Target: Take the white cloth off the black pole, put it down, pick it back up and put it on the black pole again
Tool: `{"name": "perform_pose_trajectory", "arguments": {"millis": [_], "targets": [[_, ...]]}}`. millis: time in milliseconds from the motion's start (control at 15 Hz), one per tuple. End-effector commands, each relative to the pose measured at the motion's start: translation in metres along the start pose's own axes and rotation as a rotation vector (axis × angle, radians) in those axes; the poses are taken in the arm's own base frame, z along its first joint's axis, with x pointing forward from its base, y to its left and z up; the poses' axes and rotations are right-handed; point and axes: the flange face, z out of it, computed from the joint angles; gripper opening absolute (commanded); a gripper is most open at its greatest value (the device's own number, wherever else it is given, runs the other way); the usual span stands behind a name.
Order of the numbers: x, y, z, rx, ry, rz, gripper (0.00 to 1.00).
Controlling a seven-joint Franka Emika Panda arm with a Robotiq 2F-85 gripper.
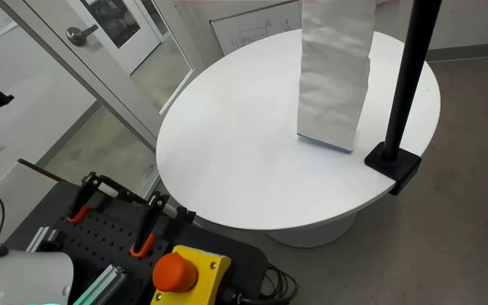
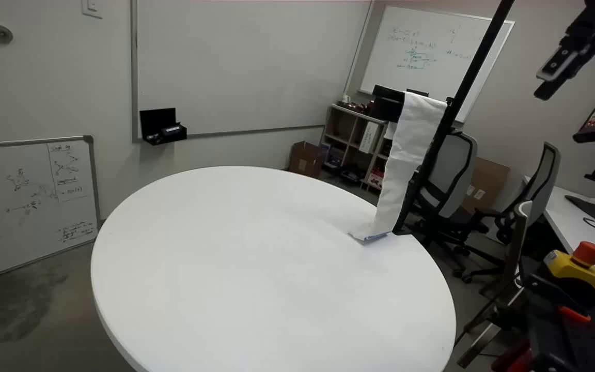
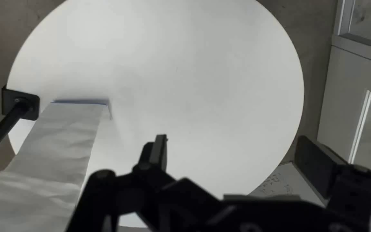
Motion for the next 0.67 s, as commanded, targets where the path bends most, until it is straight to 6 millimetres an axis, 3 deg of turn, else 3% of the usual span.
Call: {"name": "perform_pose_trajectory", "arguments": {"millis": [0,600], "targets": [[-0.0014,-0.0001,0.0028,0.000,-0.010,0.000,1.00],[-0.0027,0.0001,0.0078,0.000,-0.023,0.001,1.00]]}}
